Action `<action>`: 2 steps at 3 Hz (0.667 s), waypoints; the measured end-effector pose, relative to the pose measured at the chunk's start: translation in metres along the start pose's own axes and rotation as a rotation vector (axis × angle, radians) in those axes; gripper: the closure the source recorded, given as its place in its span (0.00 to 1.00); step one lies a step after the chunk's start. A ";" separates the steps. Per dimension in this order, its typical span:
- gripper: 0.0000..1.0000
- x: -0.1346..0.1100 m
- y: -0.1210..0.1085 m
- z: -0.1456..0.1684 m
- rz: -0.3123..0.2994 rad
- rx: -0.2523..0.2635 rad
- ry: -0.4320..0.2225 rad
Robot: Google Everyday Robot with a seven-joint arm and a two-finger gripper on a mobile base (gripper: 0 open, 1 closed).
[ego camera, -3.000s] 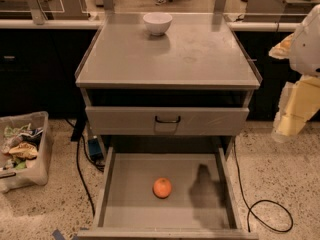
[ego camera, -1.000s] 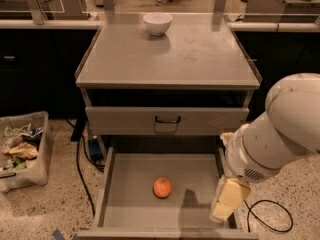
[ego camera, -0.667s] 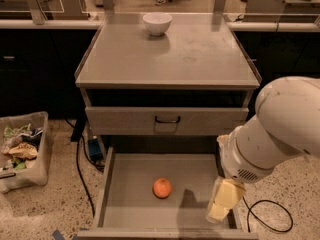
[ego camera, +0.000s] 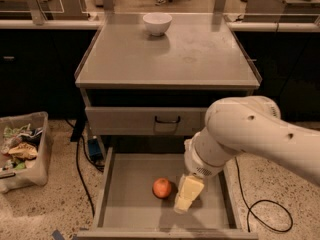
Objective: Pick orange from middle drawer and place on counter
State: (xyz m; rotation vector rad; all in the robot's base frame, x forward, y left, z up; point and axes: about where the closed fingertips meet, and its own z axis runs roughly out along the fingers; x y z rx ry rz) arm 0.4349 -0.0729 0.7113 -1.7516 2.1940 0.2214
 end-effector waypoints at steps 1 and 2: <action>0.00 -0.015 0.001 0.038 -0.040 0.012 0.004; 0.00 0.006 -0.005 0.073 -0.041 0.091 0.081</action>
Offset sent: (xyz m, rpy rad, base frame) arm 0.0152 0.0077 -0.1221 -0.1914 -0.1090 -0.0160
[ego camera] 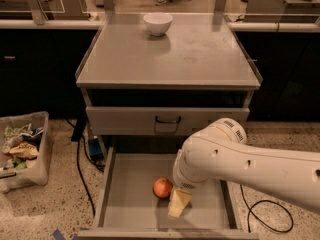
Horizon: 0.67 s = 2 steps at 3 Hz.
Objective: Pick orange from middle drawer and place on counter
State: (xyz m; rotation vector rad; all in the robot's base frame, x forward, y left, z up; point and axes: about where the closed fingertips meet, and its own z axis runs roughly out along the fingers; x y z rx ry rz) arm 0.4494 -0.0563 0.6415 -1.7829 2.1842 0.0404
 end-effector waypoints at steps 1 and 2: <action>0.00 0.000 0.000 0.000 0.000 0.000 0.000; 0.00 0.012 -0.010 0.004 0.048 0.026 -0.052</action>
Offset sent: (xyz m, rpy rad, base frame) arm 0.0259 -0.0411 -0.0156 0.1767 -0.0743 -0.1340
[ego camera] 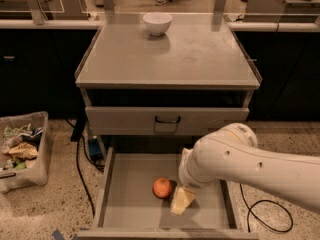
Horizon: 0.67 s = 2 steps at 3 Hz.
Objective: Pick orange from middle drawer and place on counter
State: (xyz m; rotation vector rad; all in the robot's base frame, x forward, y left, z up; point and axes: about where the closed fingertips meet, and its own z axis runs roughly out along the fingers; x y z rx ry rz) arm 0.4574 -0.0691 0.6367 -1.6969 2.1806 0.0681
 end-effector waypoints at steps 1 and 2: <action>0.00 0.013 -0.024 0.031 0.078 0.043 -0.076; 0.00 0.015 -0.053 0.076 0.142 0.090 -0.108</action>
Offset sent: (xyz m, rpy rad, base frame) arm 0.1131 0.0080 -0.1087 0.1406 -0.1085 -0.1907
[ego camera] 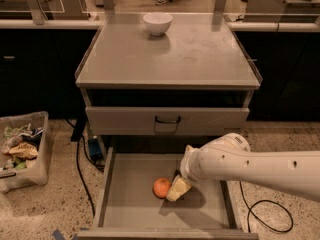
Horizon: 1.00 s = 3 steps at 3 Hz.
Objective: Pick orange from middle drawer and place on counter
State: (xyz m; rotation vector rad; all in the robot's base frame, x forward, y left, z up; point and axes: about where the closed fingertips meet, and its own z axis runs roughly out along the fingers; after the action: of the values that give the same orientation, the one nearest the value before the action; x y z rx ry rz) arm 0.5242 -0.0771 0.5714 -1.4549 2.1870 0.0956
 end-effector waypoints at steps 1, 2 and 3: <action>0.00 0.000 0.000 0.000 0.000 0.000 0.000; 0.00 0.005 0.003 0.027 0.027 -0.028 -0.012; 0.00 0.014 0.021 0.078 0.050 -0.093 -0.008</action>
Offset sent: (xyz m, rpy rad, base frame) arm 0.0168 0.0149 -0.0685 0.0739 0.0677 -0.0264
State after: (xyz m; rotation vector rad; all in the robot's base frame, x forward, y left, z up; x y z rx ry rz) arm 0.5308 -0.0540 0.4928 -1.4477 2.2398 0.2229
